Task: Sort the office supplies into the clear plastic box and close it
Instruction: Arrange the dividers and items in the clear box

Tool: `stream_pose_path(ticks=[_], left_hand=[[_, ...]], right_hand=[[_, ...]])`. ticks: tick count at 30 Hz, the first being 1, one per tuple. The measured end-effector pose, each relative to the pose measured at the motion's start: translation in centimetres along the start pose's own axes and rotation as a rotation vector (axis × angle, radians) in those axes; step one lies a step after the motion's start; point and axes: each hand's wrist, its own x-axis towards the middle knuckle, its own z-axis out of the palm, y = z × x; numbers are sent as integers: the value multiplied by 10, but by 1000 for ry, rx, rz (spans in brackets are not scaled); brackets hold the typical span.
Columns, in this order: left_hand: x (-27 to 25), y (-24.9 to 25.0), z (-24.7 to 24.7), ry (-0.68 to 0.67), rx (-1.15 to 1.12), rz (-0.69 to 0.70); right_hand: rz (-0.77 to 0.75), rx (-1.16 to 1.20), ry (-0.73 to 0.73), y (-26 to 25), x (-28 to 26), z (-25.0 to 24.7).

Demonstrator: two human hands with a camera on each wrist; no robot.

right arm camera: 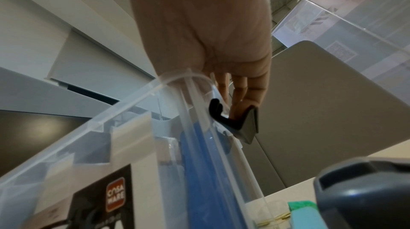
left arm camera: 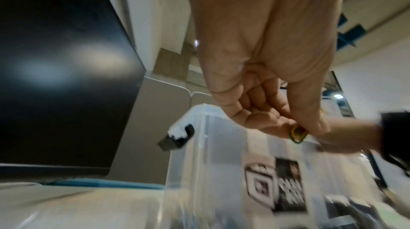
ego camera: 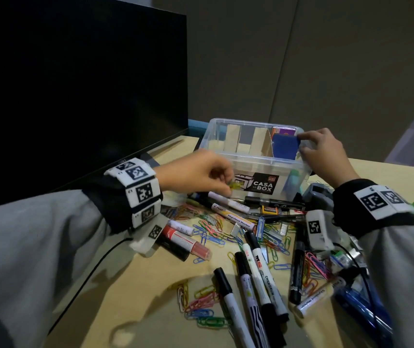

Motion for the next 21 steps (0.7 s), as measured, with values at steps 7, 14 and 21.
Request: stream_pose_path(ticks=[7, 14, 21], left_hand=[[25, 1, -46, 431, -205, -57], [57, -18, -39, 569, -65, -252], [51, -12, -20, 640, 200, -142]], right_hand=[[-7, 2, 7, 2, 2, 3], [1, 5, 3, 3, 3, 2], [-13, -16, 2, 1, 1, 1]])
